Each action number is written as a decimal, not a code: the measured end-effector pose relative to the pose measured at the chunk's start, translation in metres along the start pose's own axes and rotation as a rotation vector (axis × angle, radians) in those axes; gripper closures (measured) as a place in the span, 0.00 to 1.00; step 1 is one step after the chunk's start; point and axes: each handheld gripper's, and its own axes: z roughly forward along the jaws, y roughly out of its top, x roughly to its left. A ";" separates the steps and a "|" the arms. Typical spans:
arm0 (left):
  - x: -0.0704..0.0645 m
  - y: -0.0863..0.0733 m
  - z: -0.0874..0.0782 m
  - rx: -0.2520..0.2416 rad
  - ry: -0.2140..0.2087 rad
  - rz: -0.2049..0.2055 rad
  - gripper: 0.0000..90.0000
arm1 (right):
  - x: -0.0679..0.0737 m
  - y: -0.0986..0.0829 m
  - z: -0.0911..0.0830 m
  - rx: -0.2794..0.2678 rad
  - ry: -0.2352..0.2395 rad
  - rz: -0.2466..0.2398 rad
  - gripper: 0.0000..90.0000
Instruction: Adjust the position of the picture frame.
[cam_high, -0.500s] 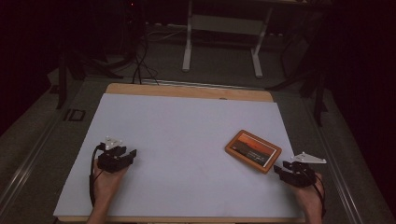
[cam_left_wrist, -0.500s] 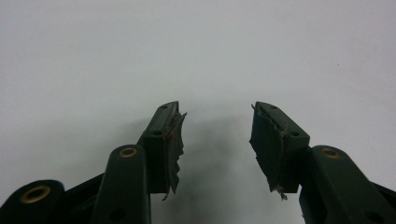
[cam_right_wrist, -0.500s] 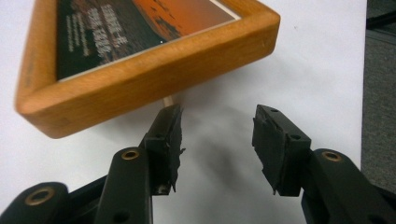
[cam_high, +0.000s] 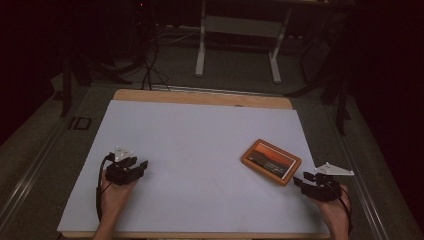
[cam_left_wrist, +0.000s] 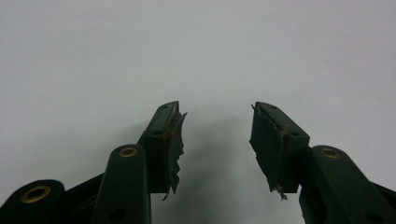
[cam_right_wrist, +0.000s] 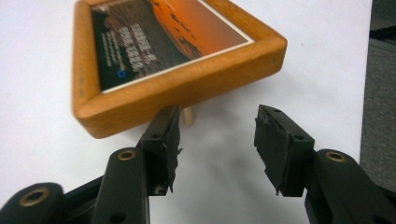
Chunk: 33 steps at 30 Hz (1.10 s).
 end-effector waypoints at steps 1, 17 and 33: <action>0.000 0.000 0.000 0.000 0.000 0.000 0.58 | 0.000 0.000 0.000 0.000 0.000 0.000 0.57; -0.003 0.000 0.002 0.015 0.010 0.022 0.59 | 0.027 0.021 -0.015 -0.100 0.062 -0.067 1.00; -0.013 0.003 -0.003 -0.010 -0.109 0.041 0.85 | 0.056 0.030 0.004 -0.079 0.119 -0.081 1.00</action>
